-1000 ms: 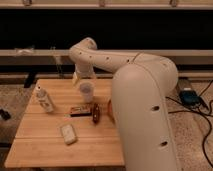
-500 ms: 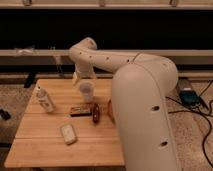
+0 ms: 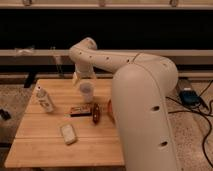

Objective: Wipe the white sponge on the table

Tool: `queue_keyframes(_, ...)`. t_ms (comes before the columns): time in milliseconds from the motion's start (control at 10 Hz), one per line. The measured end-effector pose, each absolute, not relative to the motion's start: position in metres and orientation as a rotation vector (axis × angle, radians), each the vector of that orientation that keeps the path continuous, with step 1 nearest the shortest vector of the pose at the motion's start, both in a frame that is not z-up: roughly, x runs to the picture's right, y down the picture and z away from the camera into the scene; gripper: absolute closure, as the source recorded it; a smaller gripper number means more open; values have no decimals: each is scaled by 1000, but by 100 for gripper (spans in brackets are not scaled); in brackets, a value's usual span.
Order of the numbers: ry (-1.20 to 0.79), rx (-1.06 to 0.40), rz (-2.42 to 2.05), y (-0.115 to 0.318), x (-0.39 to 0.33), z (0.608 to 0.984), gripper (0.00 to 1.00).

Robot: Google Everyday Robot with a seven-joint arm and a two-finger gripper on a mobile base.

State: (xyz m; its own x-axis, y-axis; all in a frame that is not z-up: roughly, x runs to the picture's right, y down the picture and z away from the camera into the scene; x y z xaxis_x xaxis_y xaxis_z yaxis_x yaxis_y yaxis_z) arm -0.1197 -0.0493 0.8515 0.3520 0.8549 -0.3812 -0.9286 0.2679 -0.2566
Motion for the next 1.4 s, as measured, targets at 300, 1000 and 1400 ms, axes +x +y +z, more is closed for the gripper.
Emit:
queue_keyframes(300,179,-476,1211,-49,-120,851,20)
queue_keyframes(1000,188,-443,1184,-45,-121,838,20)
queue_keyframes(1400,167,-422,1144,-1,-141,779,20)
